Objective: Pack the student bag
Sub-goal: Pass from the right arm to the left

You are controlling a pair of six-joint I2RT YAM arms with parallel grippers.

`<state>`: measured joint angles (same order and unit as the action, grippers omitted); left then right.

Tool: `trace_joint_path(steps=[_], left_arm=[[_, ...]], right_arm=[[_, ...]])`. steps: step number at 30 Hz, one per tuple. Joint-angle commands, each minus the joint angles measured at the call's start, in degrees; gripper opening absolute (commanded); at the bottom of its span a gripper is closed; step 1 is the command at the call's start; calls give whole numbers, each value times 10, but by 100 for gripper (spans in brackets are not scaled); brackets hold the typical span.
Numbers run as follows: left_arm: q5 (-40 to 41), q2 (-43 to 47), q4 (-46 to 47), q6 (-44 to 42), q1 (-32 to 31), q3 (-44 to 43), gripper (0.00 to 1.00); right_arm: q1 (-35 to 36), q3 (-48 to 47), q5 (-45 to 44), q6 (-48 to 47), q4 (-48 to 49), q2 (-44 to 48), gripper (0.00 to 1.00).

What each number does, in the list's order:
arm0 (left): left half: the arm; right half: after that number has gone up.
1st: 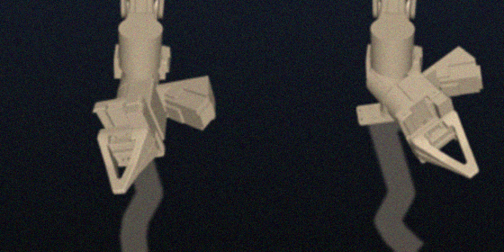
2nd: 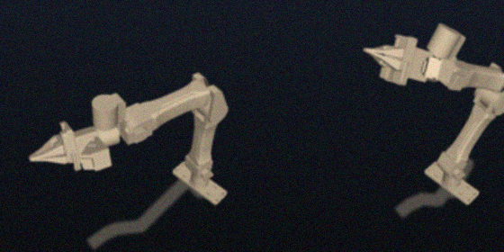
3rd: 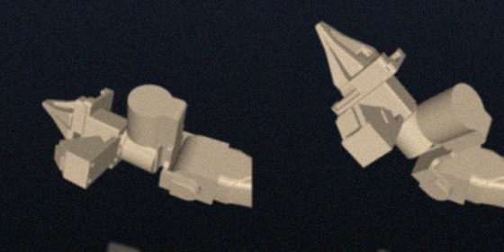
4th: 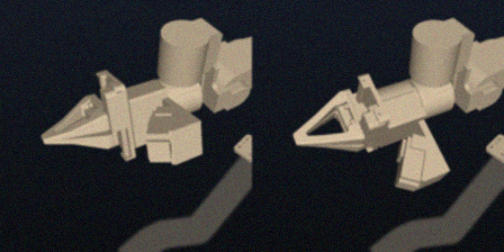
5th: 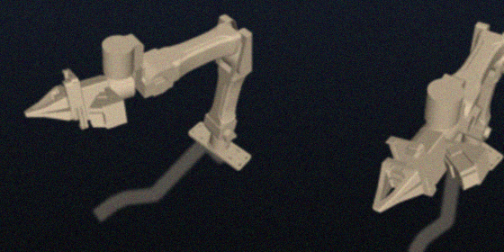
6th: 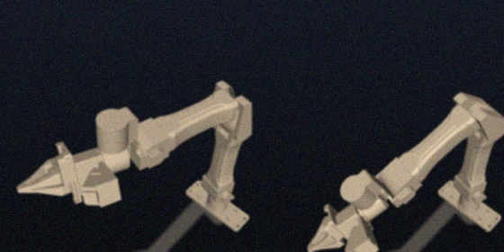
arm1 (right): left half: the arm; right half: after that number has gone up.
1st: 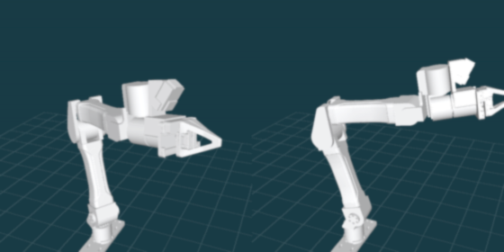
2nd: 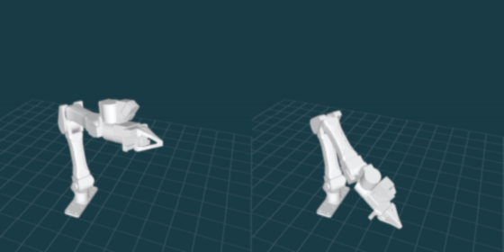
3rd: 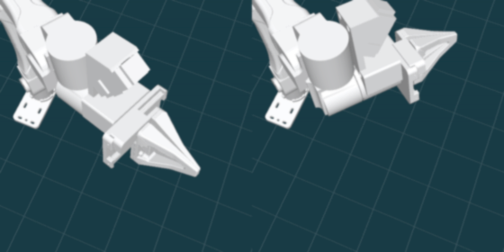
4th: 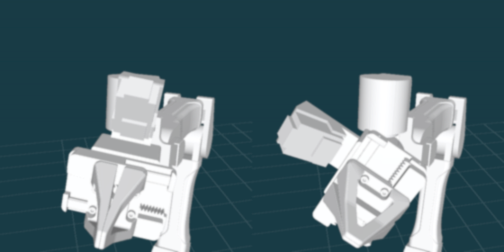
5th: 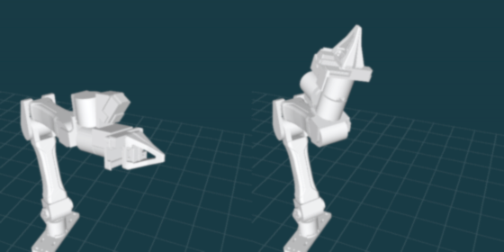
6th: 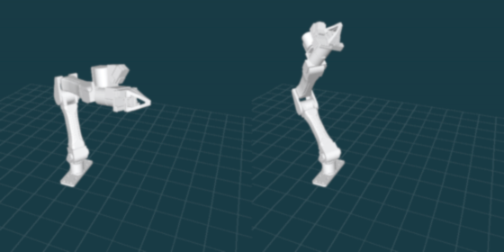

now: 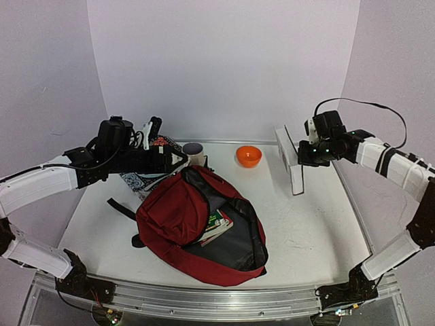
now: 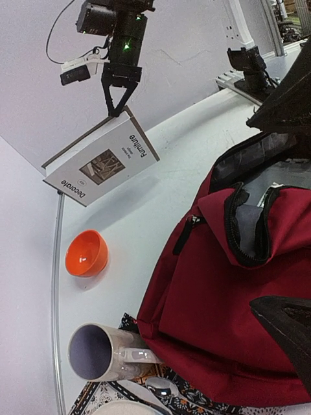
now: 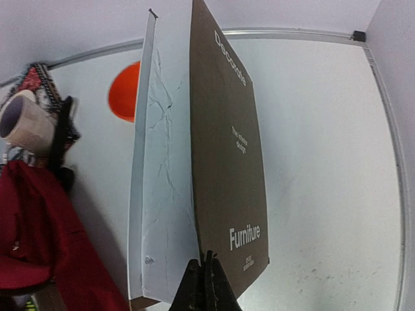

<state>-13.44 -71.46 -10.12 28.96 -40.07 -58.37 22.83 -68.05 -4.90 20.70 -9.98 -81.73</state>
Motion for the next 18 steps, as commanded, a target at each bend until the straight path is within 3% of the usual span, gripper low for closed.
trace_joint_path(steps=[1,9,18], left_arm=[[-25,-3,64,25,2,-12,88],[-52,-21,122,46,9,-14,88],[-100,-38,192,78,27,-11,88]], right_arm=[[2,46,142,63,133,66,0],[3,135,284,189,340,143,0],[11,193,398,333,567,138,0]])
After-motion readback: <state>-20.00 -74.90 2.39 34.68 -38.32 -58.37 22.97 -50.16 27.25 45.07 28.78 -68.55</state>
